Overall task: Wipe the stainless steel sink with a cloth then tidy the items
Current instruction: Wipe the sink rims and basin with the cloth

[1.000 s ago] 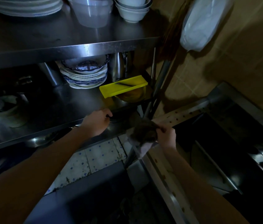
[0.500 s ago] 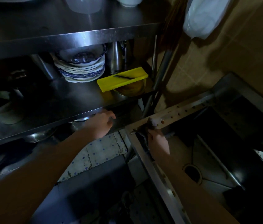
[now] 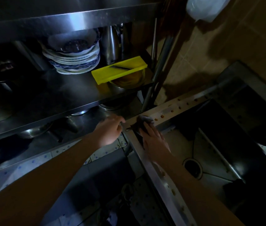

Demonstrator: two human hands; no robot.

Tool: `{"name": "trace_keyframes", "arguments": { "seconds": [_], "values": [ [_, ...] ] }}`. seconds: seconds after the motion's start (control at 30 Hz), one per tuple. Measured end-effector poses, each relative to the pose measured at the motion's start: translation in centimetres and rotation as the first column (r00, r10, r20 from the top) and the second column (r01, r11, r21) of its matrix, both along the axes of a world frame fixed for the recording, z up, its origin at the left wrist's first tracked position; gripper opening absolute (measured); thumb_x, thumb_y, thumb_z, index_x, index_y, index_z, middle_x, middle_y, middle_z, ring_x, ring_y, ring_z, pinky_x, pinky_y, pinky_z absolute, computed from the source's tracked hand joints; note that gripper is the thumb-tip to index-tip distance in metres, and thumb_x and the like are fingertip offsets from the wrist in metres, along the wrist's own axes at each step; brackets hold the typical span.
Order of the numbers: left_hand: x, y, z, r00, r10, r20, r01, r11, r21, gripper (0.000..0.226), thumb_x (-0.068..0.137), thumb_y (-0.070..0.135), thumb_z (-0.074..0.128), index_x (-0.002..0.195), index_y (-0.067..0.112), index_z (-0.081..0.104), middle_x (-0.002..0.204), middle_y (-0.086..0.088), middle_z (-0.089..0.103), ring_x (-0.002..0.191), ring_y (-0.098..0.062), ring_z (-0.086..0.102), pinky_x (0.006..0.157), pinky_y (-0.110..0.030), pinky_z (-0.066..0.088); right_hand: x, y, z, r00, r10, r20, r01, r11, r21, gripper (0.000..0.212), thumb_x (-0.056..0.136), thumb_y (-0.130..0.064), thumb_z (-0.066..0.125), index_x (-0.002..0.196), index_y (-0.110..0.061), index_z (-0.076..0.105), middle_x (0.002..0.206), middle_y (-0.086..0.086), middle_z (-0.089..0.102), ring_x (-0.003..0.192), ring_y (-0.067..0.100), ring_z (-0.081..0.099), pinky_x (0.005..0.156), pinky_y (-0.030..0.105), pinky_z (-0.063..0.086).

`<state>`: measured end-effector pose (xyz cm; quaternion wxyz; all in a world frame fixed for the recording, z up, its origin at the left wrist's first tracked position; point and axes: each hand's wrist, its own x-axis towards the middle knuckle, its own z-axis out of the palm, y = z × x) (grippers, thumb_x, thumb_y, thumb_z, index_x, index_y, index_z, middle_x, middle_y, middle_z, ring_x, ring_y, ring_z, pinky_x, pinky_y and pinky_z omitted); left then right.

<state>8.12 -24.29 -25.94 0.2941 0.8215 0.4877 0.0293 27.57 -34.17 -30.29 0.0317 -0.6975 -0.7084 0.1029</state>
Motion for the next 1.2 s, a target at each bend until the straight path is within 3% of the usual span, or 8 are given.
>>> {"name": "trace_keyframes", "arguments": {
  "seconds": [0.2,0.3,0.37,0.5,0.67,0.93,1.07,1.2],
  "values": [
    [1.4,-0.9,-0.7,0.996,-0.054,-0.068,0.059,0.995,0.08,0.04,0.094,0.023,0.044,0.135,0.022,0.042,0.139,-0.003,0.042,0.125,-0.025,0.044,0.101,-0.042,0.036,1.6,0.3,-0.1,0.991,0.059,-0.118,-0.069,0.994,-0.088,0.048,0.097,-0.033,0.047,0.144,-0.029,0.037,0.16,-0.001,0.016,0.149,0.023,0.002,0.12,0.04,0.013],
    [1.7,-1.1,-0.8,0.994,-0.06,-0.09,0.07,0.992,0.108,0.041,0.095,0.024,0.045,0.136,0.022,0.041,0.14,-0.003,0.041,0.125,-0.025,0.044,0.101,-0.041,0.036,1.9,0.5,-0.8,0.975,0.221,0.0,-0.219,0.965,-0.143,0.047,0.1,-0.036,0.034,0.146,-0.026,0.032,0.159,-0.004,0.02,0.149,0.022,0.003,0.121,0.041,0.012],
    [1.7,-1.1,-0.9,0.993,-0.061,-0.102,0.072,0.991,0.109,0.041,0.095,0.026,0.044,0.136,0.022,0.041,0.141,-0.002,0.041,0.126,-0.025,0.042,0.103,-0.041,0.034,1.8,0.4,-0.3,0.972,0.233,-0.016,-0.233,0.967,-0.1,0.047,0.1,-0.037,0.032,0.146,-0.025,0.033,0.156,-0.002,0.028,0.148,0.023,0.011,0.119,0.043,0.017],
    [1.8,-0.9,-1.1,0.993,-0.058,-0.103,0.07,0.992,0.11,0.046,0.094,0.026,0.049,0.138,0.022,0.039,0.141,-0.002,0.041,0.128,-0.025,0.04,0.104,-0.043,0.034,2.3,0.1,0.5,0.973,0.224,-0.049,-0.211,0.958,0.196,0.046,0.083,-0.021,0.069,0.127,-0.023,0.056,0.134,0.006,0.057,0.128,0.031,0.051,0.095,0.042,0.05],
    [2.6,-0.5,-1.3,0.989,-0.067,-0.135,0.082,0.991,0.105,0.049,0.093,0.031,0.05,0.139,0.022,0.037,0.141,-0.002,0.04,0.127,-0.026,0.04,0.102,-0.044,0.036,4.3,1.2,-0.6,0.978,0.139,-0.155,-0.144,0.989,-0.022,0.053,0.094,-0.021,0.053,0.143,-0.031,0.036,0.156,-0.004,0.024,0.147,0.021,0.013,0.107,0.043,0.043],
    [3.8,0.1,-1.7,0.99,-0.059,-0.127,0.07,0.994,0.084,0.049,0.092,0.037,0.05,0.138,0.024,0.038,0.144,0.0,0.039,0.129,-0.026,0.04,0.104,-0.046,0.034,6.5,2.6,-0.5,0.987,0.079,-0.142,-0.079,0.997,0.006,0.054,0.087,-0.009,0.06,0.138,-0.022,0.048,0.153,0.002,0.033,0.144,0.026,0.025,0.098,0.039,0.051],
    [4.3,0.4,-1.7,0.99,-0.061,-0.125,0.072,0.994,0.085,0.049,0.092,0.035,0.051,0.138,0.024,0.038,0.142,-0.001,0.04,0.128,-0.025,0.04,0.104,-0.046,0.035,9.4,3.6,-0.8,0.987,0.006,-0.159,0.009,0.996,0.088,0.045,0.087,-0.005,0.062,0.13,-0.013,0.057,0.148,0.011,0.042,0.139,0.037,0.034,0.103,0.042,0.043],
    [5.0,0.7,-1.5,0.991,-0.059,-0.123,0.07,0.994,0.085,0.05,0.093,0.033,0.05,0.14,0.022,0.036,0.145,-0.002,0.038,0.131,-0.025,0.037,0.104,-0.047,0.034,11.3,5.0,-1.7,0.996,-0.081,-0.038,0.081,0.997,0.015,0.044,0.102,-0.021,0.033,0.147,-0.021,0.033,0.16,0.003,0.016,0.149,0.024,0.006,0.122,0.028,0.011]
  ]
}}
